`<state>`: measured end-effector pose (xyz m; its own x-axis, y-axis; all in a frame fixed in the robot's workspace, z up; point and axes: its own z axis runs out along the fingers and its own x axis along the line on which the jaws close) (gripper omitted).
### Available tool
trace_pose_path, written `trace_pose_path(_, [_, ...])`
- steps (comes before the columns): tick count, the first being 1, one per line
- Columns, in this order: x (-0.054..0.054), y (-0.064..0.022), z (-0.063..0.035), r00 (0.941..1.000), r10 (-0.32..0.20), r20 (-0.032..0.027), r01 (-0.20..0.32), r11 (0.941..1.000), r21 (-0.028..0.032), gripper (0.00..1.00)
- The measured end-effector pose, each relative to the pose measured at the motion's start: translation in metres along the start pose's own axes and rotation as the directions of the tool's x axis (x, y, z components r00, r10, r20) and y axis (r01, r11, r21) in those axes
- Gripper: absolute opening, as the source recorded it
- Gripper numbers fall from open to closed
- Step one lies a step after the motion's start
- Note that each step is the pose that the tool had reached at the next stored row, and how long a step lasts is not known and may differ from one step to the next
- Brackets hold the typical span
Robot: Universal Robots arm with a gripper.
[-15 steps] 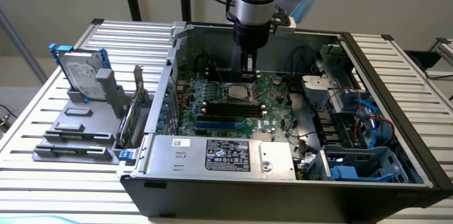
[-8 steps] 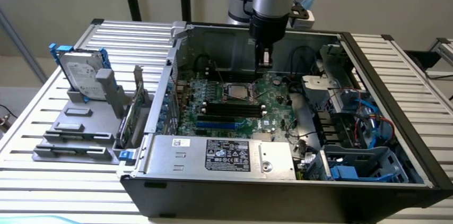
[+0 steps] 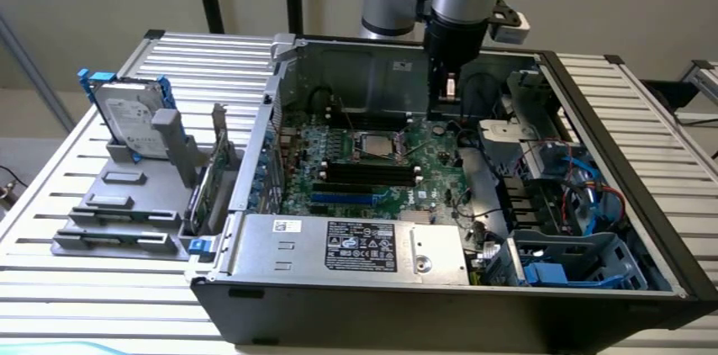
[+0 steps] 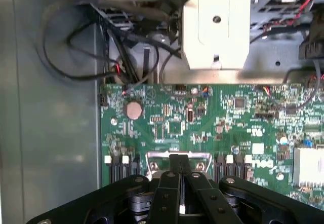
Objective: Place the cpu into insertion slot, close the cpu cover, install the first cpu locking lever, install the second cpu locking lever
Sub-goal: 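Close the cpu cover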
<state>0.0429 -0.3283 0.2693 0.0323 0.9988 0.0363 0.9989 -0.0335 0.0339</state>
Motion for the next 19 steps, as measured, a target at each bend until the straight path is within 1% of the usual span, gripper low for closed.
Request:
trace_pose_path(2, [0.0,0.0086,0.0004,1.0,0.0,-0.0008,0.0,1.0,0.0001,0.11])
trace_pose_path(3, [0.0,0.0105,0.0011,1.0,-0.001,-0.001,0.001,1.0,0.0,0.11])
trace_pose_path(14, [-0.004,0.0112,0.0202,1.0,-0.007,-0.0013,0.007,1.0,-0.0001,0.11])
trace_pose_path(16, [-0.005,0.0112,0.0234,1.0,-0.007,-0.0014,0.007,1.0,0.0011,0.11])
trace_pose_path(17, [-0.005,0.0112,0.0238,1.0,-0.007,-0.0012,0.007,1.0,0.0054,0.11])
trace_pose_path(18, [-0.005,0.0111,0.0238,1.0,-0.007,-0.0008,0.007,0.9999,0.0128,0.11])
trace_pose_path(19, [-0.005,0.011,0.0238,1.0,-0.006,-0.0005,0.006,0.9997,0.0236,0.11])
